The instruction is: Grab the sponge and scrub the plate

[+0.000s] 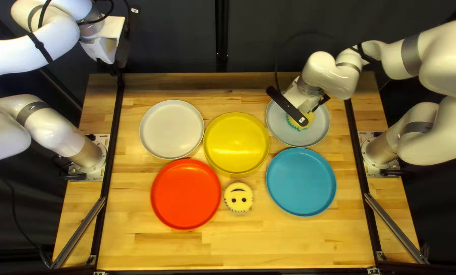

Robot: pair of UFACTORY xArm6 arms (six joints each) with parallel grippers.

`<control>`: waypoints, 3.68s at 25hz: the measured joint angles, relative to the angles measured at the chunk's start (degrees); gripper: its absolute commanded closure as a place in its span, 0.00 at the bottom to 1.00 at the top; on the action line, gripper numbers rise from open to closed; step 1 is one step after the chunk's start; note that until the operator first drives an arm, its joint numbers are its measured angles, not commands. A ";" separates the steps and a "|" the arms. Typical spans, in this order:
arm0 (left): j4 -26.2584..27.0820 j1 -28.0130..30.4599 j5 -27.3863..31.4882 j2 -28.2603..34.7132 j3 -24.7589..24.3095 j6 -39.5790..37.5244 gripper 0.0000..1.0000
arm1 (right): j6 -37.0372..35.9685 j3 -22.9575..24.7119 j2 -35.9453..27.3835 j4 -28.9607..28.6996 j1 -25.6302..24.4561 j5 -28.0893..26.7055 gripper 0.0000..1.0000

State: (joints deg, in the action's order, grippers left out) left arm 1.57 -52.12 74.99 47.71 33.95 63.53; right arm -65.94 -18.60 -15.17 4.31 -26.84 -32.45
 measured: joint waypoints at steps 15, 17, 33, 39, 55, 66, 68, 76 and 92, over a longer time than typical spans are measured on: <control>0.00 0.00 0.00 0.00 0.00 0.00 0.00 | -7.80 -9.02 9.72 -2.29 -5.08 2.02 1.00; 0.00 0.00 0.00 0.00 0.00 0.00 0.00 | -8.73 -10.96 11.22 -2.81 -5.32 2.06 1.00; 0.00 0.00 0.00 0.00 0.00 0.00 0.00 | -12.01 -5.75 6.12 -3.76 -7.48 1.93 1.00; 0.00 0.00 0.00 0.00 0.00 0.00 0.00 | -13.26 -2.32 3.58 -3.59 -8.80 1.77 1.00; 0.00 0.00 0.00 0.00 0.00 0.00 0.00 | -13.52 -14.12 14.26 -4.87 -6.55 1.71 1.00; 0.00 0.00 0.00 0.00 0.00 0.00 0.00 | -14.97 -6.87 8.56 -5.01 -7.18 2.92 1.00; 0.00 0.00 0.00 0.00 0.00 0.00 0.00 | -14.17 -4.72 6.08 -4.60 -7.02 2.44 1.00; 0.00 0.00 0.00 0.00 0.00 0.00 0.00 | -7.36 1.94 -1.72 -1.35 -2.88 0.31 1.00; 0.00 0.00 0.00 0.00 0.00 0.00 0.00 | -9.32 -14.61 14.41 -2.63 -2.13 1.32 1.00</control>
State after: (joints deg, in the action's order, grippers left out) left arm 1.57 -52.12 74.99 47.71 33.95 63.53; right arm -75.25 -33.20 -0.76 1.67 -28.97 -31.12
